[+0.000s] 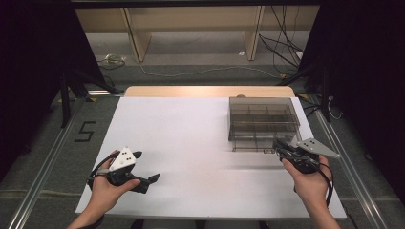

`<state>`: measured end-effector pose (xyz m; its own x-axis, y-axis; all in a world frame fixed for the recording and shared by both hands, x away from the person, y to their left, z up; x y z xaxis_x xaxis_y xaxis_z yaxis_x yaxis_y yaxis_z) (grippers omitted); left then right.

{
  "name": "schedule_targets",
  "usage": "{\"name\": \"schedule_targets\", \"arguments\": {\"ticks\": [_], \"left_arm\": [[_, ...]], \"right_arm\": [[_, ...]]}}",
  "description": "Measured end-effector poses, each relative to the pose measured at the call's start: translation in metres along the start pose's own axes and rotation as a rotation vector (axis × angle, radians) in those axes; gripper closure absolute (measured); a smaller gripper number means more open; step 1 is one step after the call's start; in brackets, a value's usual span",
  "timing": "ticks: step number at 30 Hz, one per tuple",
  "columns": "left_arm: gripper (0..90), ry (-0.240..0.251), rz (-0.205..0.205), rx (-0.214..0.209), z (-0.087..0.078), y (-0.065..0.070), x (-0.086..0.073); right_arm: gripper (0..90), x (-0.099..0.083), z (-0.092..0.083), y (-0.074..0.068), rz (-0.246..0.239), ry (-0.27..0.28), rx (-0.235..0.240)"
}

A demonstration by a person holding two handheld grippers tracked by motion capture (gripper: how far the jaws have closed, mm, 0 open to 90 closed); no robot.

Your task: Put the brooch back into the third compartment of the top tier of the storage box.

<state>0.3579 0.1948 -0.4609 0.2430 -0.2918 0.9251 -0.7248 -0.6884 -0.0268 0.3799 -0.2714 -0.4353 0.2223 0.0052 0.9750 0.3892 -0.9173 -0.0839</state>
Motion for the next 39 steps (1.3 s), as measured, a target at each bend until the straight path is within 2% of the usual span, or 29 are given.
{"name": "schedule_targets", "arguments": {"ticks": [39], "left_arm": [[0.0, -0.002, 0.002, -0.002, 0.000, 0.000, 0.000]], "right_arm": [[78.6, 0.002, -0.001, 0.011, 0.010, 0.008, -0.029]]}}
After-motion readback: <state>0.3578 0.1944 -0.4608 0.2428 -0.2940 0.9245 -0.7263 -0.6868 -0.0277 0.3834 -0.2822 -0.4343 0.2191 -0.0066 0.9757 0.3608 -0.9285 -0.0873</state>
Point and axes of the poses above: each handheld gripper's, and its own axes: z roughly forward along the jaws, x roughly out of its top, y roughly to its right, the point moved 4 cm from there along z, roughly forward along the jaws, and after that the axes turned 10 degrees about y, right-handed, at the moved point
